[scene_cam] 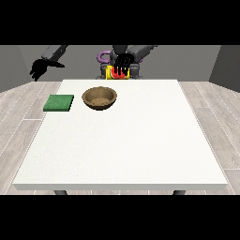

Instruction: Pick the cup and pour the ball into the bowl, then pick the bowl and place it on the pad

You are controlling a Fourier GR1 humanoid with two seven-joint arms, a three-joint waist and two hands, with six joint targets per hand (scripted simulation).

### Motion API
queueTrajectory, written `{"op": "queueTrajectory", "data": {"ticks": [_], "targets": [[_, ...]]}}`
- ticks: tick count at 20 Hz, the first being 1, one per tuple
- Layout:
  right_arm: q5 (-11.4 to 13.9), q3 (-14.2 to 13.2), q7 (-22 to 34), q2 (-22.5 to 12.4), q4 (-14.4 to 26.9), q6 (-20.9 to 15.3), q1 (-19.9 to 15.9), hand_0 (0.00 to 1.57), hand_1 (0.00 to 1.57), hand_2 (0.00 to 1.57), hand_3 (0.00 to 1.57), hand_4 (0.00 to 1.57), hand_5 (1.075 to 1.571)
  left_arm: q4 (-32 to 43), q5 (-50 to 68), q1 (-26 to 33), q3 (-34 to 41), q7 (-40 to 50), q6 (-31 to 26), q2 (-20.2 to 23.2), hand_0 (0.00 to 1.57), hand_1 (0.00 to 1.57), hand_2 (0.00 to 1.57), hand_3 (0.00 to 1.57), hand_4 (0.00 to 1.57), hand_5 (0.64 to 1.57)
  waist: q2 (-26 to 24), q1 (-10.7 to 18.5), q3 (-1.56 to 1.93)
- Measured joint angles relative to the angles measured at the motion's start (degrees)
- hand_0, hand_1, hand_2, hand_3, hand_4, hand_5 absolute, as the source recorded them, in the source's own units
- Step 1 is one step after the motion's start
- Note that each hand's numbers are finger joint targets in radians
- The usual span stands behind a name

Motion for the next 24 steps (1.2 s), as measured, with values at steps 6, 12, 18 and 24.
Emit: {"op": "queueTrajectory", "data": {"ticks": [6, 12, 18, 24], "targets": [[0.4, 1.1, 0.9, 2.0, 0.1, -2.0, -3.6, 0.00, 0.00, 0.00, 0.22, 0.00, 1.527, -0.8, -6.0, -1.3, -5.2, 4.0, -3.2, -0.1, 0.00, 0.00, 1.57, 1.57, 0.88, 1.556, 1.7, -1.0, 0.01], [-0.1, 1.5, 1.9, 2.5, 0.1, -1.2, -5.5, 0.00, 0.00, 0.00, 0.19, 0.00, 1.521, 0.1, -10.8, -1.1, -10.1, 3.7, -8.0, -0.1, 0.00, 0.00, 1.57, 1.57, 1.24, 1.400, 2.6, -2.3, 0.00], [0.0, 2.0, 2.8, 2.7, 0.8, -1.0, -6.6, 0.00, 0.00, 0.00, 0.12, 0.00, 1.518, 0.3, -14.9, -6.0, -12.9, 2.7, -17.1, 0.1, 0.97, 0.97, 1.57, 1.57, 1.21, 1.419, 1.9, -3.0, 0.02], [-0.2, 1.5, 1.6, 2.1, 2.3, -0.5, -5.7, 0.00, 0.00, 0.00, 0.20, 0.00, 1.518, -0.4, -20.0, -10.9, -13.6, -0.3, -23.8, 0.3, 1.54, 1.54, 1.57, 1.57, 1.21, 1.462, 1.4, -1.8, 0.03]]}}
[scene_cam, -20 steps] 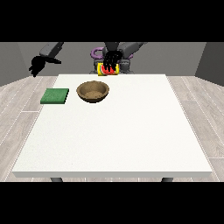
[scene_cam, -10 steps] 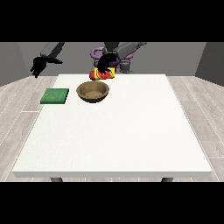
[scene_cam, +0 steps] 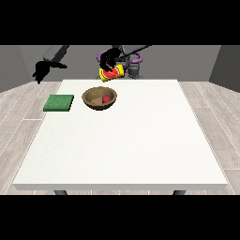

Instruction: Pick the cup and pour the ball into the bowl, then pick the bowl and place it on the pad

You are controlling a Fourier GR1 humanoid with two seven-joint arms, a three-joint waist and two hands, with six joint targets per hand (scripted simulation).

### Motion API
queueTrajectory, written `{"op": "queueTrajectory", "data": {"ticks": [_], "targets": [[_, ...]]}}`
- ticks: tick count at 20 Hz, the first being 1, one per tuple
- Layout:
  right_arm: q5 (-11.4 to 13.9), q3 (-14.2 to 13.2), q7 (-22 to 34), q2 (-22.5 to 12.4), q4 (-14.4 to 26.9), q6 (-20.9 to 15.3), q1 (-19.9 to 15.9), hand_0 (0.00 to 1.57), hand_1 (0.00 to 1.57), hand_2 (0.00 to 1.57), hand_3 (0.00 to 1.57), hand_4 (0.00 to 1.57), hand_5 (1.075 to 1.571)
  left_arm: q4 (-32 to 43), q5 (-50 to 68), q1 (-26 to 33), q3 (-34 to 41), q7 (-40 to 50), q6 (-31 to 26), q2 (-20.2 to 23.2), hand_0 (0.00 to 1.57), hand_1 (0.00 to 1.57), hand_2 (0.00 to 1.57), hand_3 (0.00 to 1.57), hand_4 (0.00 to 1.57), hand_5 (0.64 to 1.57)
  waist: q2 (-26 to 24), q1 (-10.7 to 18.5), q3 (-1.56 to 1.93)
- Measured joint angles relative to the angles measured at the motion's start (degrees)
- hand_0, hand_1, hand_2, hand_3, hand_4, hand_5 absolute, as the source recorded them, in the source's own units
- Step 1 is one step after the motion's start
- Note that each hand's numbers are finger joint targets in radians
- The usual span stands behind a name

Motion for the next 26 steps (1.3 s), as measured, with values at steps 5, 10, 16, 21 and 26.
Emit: {"op": "queueTrajectory", "data": {"ticks": [5, 10, 16, 21, 26], "targets": [[-0.1, -0.2, -1.5, -0.4, 0.8, 0.6, 0.9, 0.00, 0.00, 0.00, 0.00, 0.43, 1.555, -1.6, -3.0, -1.5, 2.0, -1.8, -2.9, -0.1, 1.52, 1.52, 1.57, 1.57, 1.20, 1.462, 0.7, 0.6, -0.01], [-1.0, -0.6, 0.2, 0.3, 2.0, 0.7, 1.6, 0.00, 0.00, 0.00, 0.00, 0.46, 1.556, -6.1, 1.5, 2.0, 7.3, -2.5, 1.2, 0.1, 0.15, 0.15, 1.57, 1.57, 1.00, 1.545, 1.0, 3.5, -0.09], [-2.5, -2.5, 2.0, 0.4, 2.5, -2.2, 1.2, 0.00, 0.00, 0.00, 0.00, 0.47, 1.557, -13.2, 14.3, 7.2, 19.9, -5.5, 9.8, 3.0, 0.49, 0.49, 1.57, 1.55, 0.88, 1.565, 1.5, 10.4, -0.24], [-3.5, -3.2, 2.5, 1.0, 1.2, -3.8, -0.6, 0.00, 0.00, 0.00, 0.00, 0.26, 1.565, -15.7, 29.4, 11.3, 29.5, -12.0, 12.9, 2.5, 1.18, 1.18, 1.40, 1.12, 0.77, 1.537, 6.0, 11.9, -0.33], [-4.3, -3.0, 2.3, 3.2, -0.2, -3.8, -1.6, 0.00, 0.00, 0.00, 0.00, 0.39, 1.570, -17.3, 45.2, 13.9, 37.3, -19.3, 13.1, 0.9, 0.52, 0.52, 0.00, 0.00, 0.83, 1.545, 10.7, 11.1, -0.30]]}}
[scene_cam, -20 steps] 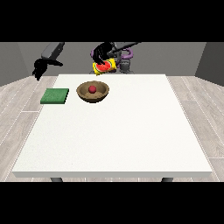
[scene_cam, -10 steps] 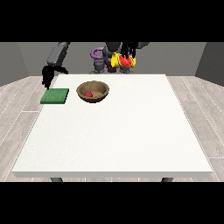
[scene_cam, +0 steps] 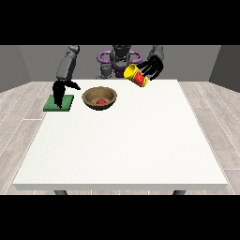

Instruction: Pick the cup and pour the ball into the bowl, then pick the bowl and place it on the pad

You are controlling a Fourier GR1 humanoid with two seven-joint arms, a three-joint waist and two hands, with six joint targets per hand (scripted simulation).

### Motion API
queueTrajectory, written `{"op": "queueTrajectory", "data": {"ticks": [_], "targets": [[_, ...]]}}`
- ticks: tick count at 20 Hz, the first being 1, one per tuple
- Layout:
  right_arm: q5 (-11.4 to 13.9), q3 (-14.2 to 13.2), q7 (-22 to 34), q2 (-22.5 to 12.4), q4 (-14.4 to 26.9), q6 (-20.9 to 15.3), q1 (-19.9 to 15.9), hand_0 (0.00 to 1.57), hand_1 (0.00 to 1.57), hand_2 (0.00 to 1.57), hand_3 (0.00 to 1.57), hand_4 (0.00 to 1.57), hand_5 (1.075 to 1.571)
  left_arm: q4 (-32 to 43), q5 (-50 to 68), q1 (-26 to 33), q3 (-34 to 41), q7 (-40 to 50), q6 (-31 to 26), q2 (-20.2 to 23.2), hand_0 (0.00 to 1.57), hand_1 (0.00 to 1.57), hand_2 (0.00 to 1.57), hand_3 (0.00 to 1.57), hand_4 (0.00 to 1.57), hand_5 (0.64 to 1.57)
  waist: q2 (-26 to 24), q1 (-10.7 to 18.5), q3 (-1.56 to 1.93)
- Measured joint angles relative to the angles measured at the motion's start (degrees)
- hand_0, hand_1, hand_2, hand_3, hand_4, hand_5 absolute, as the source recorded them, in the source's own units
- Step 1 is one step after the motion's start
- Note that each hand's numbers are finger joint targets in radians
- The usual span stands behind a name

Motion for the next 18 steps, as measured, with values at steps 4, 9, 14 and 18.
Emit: {"op": "queueTrajectory", "data": {"ticks": [4, 9, 14, 18], "targets": [[0.5, 2.0, 1.0, 2.9, -2.4, -0.7, -2.1, 0.00, 0.00, 0.00, 0.00, 0.37, 1.564, 0.8, 11.7, 2.1, 3.9, -5.9, 1.7, -0.8, 0.00, 0.00, 0.00, 0.00, 0.00, 1.545, 3.0, -2.8, 0.01], [2.0, 5.4, 4.0, 6.5, -4.9, -2.6, -2.8, 0.00, 0.00, 0.00, 0.00, 0.11, 1.541, 5.1, 21.0, 4.0, 8.9, -11.8, -0.6, -0.8, 0.00, 0.00, 0.00, 0.00, 0.00, 1.519, 2.3, -6.3, 0.12], [3.1, 7.7, 5.5, 8.9, -5.3, -3.9, -1.7, 0.00, 0.00, 0.00, 0.00, 0.03, 1.542, 8.4, 24.6, 5.9, 11.0, -14.8, -2.3, -0.3, 0.00, 0.00, 0.00, 0.00, 0.00, 1.533, -0.7, -8.4, 0.20], [3.4, 7.7, 2.8, 9.8, -2.3, -4.3, -0.5, 0.00, 0.00, 0.00, 0.00, 0.21, 1.546, 6.9, 25.7, 6.3, 10.1, -13.5, -3.3, -0.5, 0.00, 0.00, 0.00, 0.00, 0.00, 1.547, -1.4, -7.3, 0.24]]}}
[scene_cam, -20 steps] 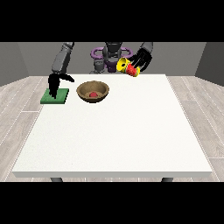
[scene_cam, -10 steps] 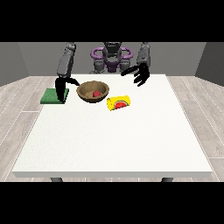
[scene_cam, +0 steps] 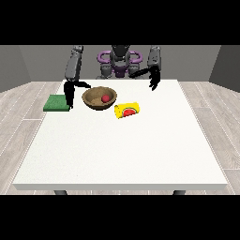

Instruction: Pick the cup and pour the ball into the bowl, then pick the bowl and place it on the pad

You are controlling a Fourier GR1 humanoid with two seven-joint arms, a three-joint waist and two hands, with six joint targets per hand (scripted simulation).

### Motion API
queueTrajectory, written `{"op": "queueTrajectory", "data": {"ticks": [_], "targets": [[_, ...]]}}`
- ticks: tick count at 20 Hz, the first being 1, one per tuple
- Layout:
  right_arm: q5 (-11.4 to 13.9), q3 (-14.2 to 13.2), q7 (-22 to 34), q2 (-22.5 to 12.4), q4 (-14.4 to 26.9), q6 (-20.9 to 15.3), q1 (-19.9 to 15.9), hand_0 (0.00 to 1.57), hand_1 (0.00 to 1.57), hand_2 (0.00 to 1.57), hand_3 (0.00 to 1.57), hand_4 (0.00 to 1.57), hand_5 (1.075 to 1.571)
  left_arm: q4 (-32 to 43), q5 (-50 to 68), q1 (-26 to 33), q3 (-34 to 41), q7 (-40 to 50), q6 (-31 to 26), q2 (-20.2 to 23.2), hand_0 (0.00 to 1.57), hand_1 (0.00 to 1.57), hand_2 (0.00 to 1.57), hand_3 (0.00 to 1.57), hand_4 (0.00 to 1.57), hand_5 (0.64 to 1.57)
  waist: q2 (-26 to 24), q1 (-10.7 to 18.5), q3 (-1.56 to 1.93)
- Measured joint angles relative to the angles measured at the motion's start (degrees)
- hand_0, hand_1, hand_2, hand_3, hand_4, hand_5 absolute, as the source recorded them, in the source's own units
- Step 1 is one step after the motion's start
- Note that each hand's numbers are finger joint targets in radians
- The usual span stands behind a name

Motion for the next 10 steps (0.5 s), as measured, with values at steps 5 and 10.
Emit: {"op": "queueTrajectory", "data": {"ticks": [5, 10], "targets": [[-1.0, -1.4, -4.2, -0.4, 3.6, 1.7, 0.1, 0.00, 0.00, 0.00, 0.00, 0.20, 1.539, -3.6, -0.1, 0.2, -2.3, 1.4, -0.8, -0.4, 0.00, 0.00, 0.00, 0.00, 0.00, 1.555, 1.5, 2.4, -0.45], [-1.4, -2.2, -9.0, -0.3, 1.6, 2.1, 2.3, 0.00, 0.00, 0.00, 0.00, 0.19, 1.528, -7.3, -0.6, -1.7, -4.1, 2.8, -1.4, -0.2, 0.00, 0.00, 0.00, 0.00, 0.00, 1.558, 3.6, 4.3, -2.26]]}}
